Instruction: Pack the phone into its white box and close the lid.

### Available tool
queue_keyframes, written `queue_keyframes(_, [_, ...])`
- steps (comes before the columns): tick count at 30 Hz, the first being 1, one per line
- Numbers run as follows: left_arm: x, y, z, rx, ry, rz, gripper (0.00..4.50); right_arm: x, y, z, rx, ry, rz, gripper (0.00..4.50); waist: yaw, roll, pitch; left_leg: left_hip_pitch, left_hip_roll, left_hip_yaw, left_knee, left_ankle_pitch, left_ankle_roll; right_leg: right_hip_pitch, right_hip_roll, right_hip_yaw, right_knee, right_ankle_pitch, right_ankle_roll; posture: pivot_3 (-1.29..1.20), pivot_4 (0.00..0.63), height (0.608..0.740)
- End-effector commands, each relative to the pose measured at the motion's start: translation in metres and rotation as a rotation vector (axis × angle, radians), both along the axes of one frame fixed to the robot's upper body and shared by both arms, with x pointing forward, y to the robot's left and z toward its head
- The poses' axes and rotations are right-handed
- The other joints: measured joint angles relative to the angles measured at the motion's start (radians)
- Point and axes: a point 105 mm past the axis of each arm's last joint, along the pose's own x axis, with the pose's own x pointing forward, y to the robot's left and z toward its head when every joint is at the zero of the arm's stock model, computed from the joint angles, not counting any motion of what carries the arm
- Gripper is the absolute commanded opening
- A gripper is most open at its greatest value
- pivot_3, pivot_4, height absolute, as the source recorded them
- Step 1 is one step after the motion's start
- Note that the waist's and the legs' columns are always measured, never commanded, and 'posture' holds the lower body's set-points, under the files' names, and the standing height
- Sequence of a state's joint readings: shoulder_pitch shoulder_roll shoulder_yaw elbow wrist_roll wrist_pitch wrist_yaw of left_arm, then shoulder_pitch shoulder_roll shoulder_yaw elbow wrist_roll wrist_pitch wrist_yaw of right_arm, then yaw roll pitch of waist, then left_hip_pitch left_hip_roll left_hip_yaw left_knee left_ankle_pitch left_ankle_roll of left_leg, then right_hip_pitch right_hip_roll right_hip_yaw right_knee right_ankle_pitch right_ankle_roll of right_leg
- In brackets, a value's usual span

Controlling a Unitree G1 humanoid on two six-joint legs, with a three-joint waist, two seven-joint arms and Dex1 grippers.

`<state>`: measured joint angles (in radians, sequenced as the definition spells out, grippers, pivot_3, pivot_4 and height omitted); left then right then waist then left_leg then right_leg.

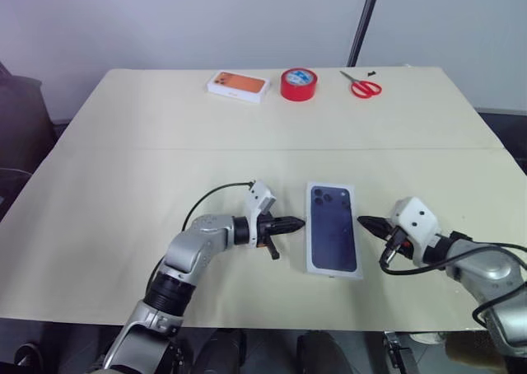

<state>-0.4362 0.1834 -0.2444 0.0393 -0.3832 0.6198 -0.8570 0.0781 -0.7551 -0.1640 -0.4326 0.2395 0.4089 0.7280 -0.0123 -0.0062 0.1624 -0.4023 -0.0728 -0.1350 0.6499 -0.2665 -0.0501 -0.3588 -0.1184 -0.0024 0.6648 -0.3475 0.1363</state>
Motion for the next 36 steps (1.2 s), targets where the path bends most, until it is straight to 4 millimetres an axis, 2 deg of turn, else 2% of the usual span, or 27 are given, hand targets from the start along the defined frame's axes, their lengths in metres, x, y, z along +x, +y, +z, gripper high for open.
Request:
queue_keyframes(1, [0.004, -0.001, 0.011, -0.038, -0.029, 0.015, 0.00, 0.006, 0.003, 0.009, 0.002, -0.051, -0.007, 0.05, -0.001, 0.000, 0.000, 0.000, 0.000, 0.000, 0.000, 0.000, 0.000, 0.000, 0.000, 0.000, 0.000, 0.000, 0.000, 0.00, 0.150, 0.740])
queue_keyframes(8, [0.006, -0.005, 0.013, -0.049, -0.045, 0.033, 0.00, 0.016, 0.007, 0.015, -0.001, -0.097, -0.016, 0.05, 0.000, 0.000, 0.000, 0.000, 0.000, 0.000, 0.000, 0.000, 0.000, 0.000, 0.000, 0.000, 0.000, 0.000, 0.000, 0.00, 0.150, 0.740])
queue_keyframes(11, [0.007, -0.008, 0.016, -0.061, -0.051, 0.033, 0.00, 0.015, 0.019, 0.022, 0.048, -0.104, 0.026, 0.05, 0.000, 0.000, 0.000, 0.000, 0.000, 0.000, 0.000, 0.000, 0.000, 0.000, 0.000, 0.000, 0.000, 0.000, 0.000, 0.00, 0.150, 0.740])
queue_keyframes(15, [0.007, -0.009, 0.016, -0.063, -0.052, 0.035, 0.00, 0.014, 0.024, 0.007, 0.008, -0.075, 0.040, 0.05, 0.000, 0.000, 0.000, 0.000, 0.000, 0.000, 0.000, 0.000, 0.000, 0.000, 0.000, 0.000, 0.000, 0.000, 0.000, 0.00, 0.150, 0.740])
queue_keyframes(21, [0.008, -0.008, 0.016, -0.061, -0.047, 0.042, 0.00, 0.017, 0.020, -0.013, -0.096, -0.040, 0.024, 0.05, -0.002, 0.000, 0.000, 0.000, 0.000, 0.000, 0.000, 0.000, 0.000, 0.000, 0.000, 0.000, 0.000, 0.000, 0.000, 0.00, 0.150, 0.740])
queue_keyframes(26, [0.008, -0.007, 0.015, -0.055, -0.049, 0.041, 0.00, 0.022, 0.022, -0.005, -0.069, -0.059, 0.005, 0.05, -0.002, 0.000, 0.000, 0.003, 0.000, 0.000, 0.000, 0.000, 0.000, 0.002, 0.000, 0.000, 0.000, 0.000, 0.000, 0.00, 0.150, 0.740])
queue_keyframes(29, [0.009, -0.006, 0.014, -0.054, -0.045, 0.042, 0.00, 0.024, 0.016, 0.016, 0.039, -0.082, -0.025, 0.05, -0.001, 0.000, 0.000, 0.003, 0.000, 0.000, 0.000, 0.000, 0.000, 0.002, 0.000, 0.000, 0.000, 0.000, 0.000, 0.00, 0.150, 0.740])
queue_keyframes(36, [0.010, -0.009, 0.014, -0.058, -0.042, 0.042, 0.00, 0.023, -0.017, 0.026, -0.016, -0.090, -0.082, 0.05, 0.000, 0.000, 0.000, 0.002, 0.000, 0.000, -0.001, 0.000, 0.000, 0.002, 0.000, 0.000, 0.000, 0.000, 0.000, 0.00, 0.150, 0.740])
